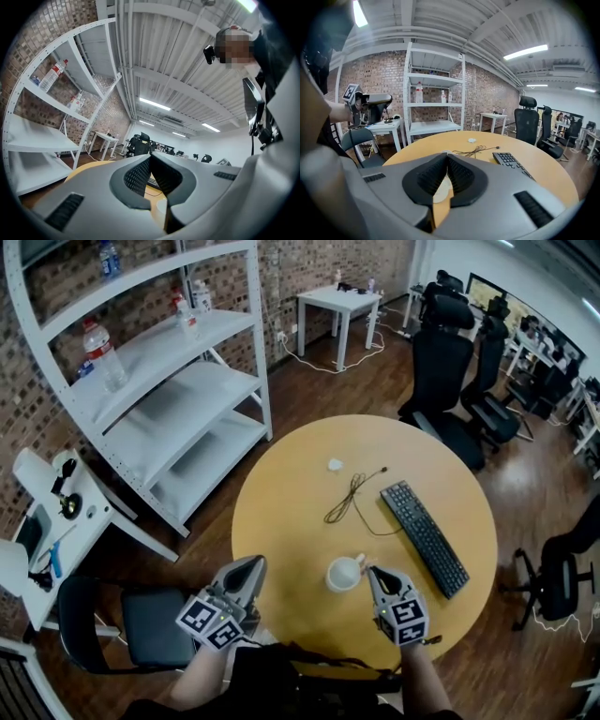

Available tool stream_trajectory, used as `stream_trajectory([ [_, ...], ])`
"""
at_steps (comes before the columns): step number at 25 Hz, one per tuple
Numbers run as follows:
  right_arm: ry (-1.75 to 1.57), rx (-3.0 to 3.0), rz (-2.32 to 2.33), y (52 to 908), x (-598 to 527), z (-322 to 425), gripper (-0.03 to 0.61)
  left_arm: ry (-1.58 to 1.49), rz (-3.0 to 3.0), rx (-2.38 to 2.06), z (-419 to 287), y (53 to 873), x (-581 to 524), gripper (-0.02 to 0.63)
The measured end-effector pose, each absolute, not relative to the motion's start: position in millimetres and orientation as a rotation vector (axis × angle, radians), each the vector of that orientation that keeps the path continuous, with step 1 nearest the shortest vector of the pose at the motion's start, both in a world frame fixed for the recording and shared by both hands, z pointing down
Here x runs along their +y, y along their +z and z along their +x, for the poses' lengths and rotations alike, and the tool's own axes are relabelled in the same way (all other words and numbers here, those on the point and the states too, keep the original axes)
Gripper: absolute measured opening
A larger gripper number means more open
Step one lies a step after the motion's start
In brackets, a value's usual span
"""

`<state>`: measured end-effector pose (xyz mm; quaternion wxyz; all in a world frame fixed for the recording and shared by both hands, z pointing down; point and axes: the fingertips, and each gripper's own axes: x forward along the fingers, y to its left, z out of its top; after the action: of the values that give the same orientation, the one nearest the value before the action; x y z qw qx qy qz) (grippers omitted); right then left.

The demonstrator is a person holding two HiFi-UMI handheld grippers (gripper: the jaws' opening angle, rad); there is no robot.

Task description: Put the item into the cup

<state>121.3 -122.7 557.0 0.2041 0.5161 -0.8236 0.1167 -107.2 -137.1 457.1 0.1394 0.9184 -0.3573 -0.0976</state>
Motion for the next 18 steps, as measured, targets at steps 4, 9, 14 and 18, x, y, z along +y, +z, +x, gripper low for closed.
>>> stream_trajectory([
  [4,0.345,-2.339,1.381,558.4,-124.3,102.3,0.012,-0.287,2.636,-1.071,-119.5,458.9,-133.4,-0.006],
  [9,0.374,-2.344,1.302,571.3,-125.7,86.2,0.034,-0.3,2.591,-1.139,-138.5,462.6,-129.7,-0.006],
  [14,0.402,-2.336,1.268,578.6,-127.1,82.3,0.112,-0.308,2.575,-1.164,-144.9,465.6,-127.5,-0.006],
  [18,0.382,-2.342,1.302,569.8,-126.7,87.2,0.112,-0.307,2.58,-1.155,-143.3,466.0,-129.6,-0.006],
])
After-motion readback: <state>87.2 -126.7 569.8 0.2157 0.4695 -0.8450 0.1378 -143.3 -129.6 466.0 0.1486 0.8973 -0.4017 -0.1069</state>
